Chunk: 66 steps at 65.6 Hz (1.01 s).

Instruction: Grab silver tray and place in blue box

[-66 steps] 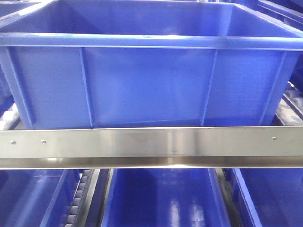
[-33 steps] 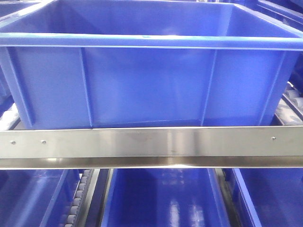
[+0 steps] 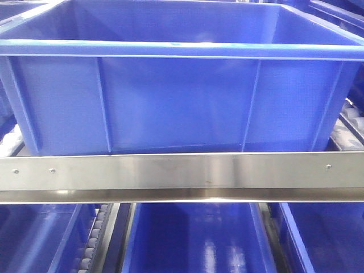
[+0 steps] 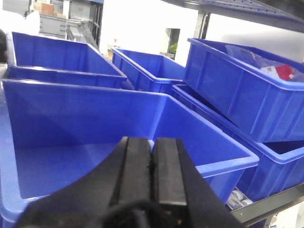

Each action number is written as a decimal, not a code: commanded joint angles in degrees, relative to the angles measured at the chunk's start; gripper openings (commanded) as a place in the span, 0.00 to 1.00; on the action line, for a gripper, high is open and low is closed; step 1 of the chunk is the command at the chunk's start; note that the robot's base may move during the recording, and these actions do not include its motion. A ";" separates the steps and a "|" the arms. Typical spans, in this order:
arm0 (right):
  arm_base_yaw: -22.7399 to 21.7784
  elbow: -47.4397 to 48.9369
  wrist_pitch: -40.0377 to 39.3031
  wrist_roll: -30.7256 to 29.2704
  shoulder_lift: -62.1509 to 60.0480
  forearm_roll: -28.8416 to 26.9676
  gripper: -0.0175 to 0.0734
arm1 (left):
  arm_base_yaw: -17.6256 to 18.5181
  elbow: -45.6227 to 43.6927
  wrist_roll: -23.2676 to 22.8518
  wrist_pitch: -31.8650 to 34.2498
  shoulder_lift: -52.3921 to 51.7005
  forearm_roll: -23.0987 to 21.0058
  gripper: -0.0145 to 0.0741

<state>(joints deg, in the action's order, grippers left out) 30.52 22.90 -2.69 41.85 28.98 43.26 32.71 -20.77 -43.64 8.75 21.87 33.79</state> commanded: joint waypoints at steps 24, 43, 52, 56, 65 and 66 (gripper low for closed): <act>-0.78 -0.51 -1.71 -2.08 -0.08 -0.26 0.25 | 0.33 -1.69 -0.11 4.26 0.19 -0.25 0.05; -19.08 -12.22 -19.44 -48.87 -7.40 -40.70 0.25 | 0.33 -1.69 -0.11 4.26 0.19 -0.25 0.05; -25.58 -16.89 -14.35 -48.64 -17.96 -46.50 0.25 | 0.33 -1.69 -0.11 4.26 0.19 -0.25 0.05; -27.30 -18.28 -11.28 -47.73 -22.63 -46.39 0.25 | 0.33 -1.69 -0.11 4.26 0.19 -0.25 0.05; -30.52 -20.60 -5.23 -43.30 -31.01 -45.71 0.25 | 0.33 -1.69 -0.11 4.26 0.19 -0.25 0.05; -31.04 -20.89 -5.09 -43.02 -30.94 -45.45 0.25 | 0.33 -1.69 -0.11 4.26 0.19 -0.25 0.05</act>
<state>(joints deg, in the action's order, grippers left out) 1.27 1.17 -6.18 -3.10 0.30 -2.85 32.71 -20.77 -43.64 8.95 21.87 33.87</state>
